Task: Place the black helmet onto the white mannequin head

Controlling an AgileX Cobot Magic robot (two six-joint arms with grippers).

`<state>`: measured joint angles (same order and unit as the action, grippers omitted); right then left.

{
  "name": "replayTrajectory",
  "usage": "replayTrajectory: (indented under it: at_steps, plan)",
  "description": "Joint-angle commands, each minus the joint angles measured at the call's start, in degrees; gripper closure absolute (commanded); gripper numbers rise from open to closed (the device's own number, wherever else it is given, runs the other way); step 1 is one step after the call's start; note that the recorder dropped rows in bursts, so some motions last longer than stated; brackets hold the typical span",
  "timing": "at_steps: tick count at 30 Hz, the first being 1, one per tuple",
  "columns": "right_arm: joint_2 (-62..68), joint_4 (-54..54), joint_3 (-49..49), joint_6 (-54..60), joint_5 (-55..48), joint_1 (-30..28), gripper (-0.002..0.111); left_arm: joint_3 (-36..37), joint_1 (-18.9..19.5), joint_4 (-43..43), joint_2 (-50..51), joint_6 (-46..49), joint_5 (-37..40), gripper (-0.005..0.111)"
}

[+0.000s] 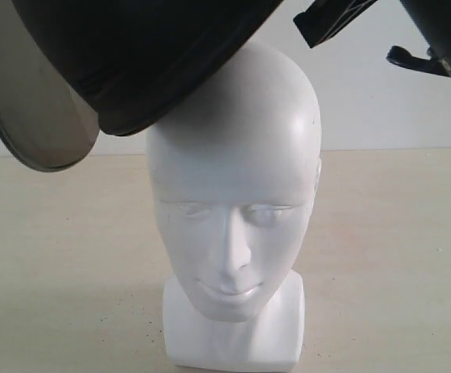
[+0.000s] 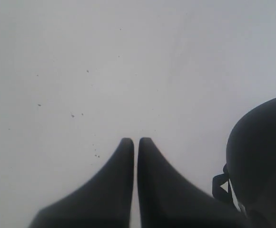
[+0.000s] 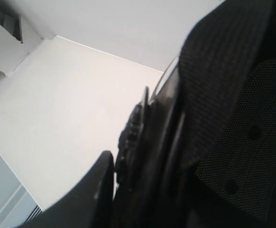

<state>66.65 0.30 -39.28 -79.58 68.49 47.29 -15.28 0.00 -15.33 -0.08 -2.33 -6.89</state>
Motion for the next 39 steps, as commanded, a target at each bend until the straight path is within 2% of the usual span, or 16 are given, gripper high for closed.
replayTrajectory:
  at_steps: [1,11,15,19,23,26,29,33,39]
  plan:
    - [-0.7,1.5,0.0,2.6,1.5,-0.4,0.109,-0.4,-0.2,0.2,0.1,-0.9,-1.7,0.102]
    - [0.2,1.3,0.0,2.7,1.5,-0.4,0.109,-0.5,-0.2,0.2,0.1,-0.2,-2.8,0.102]
    - [2.8,0.8,0.0,0.6,1.5,-0.4,0.109,-3.1,-0.2,0.2,2.9,-0.9,-1.2,0.102]
    - [4.6,0.6,0.0,-0.4,1.5,-0.4,0.109,-10.9,-0.2,4.5,10.9,0.2,4.9,0.102]
    - [3.7,0.4,0.0,5.4,1.5,-0.4,0.109,-21.8,-0.2,10.6,20.2,1.0,10.5,0.102]
    - [3.2,-1.8,0.0,4.7,1.5,-0.4,0.109,-30.1,-0.2,10.8,28.6,3.1,12.4,0.102]
    - [3.2,-2.6,0.0,4.5,1.5,-0.4,0.109,-38.1,-0.2,10.7,36.6,5.4,17.4,0.102]
    - [3.2,-1.9,0.0,7.3,1.5,-0.4,0.109,-46.4,-2.4,6.1,46.0,16.1,26.4,0.102]
    - [3.2,1.1,1.0,8.2,1.5,-0.4,0.109,-51.3,-4.6,-17.0,51.9,38.3,30.0,0.102]
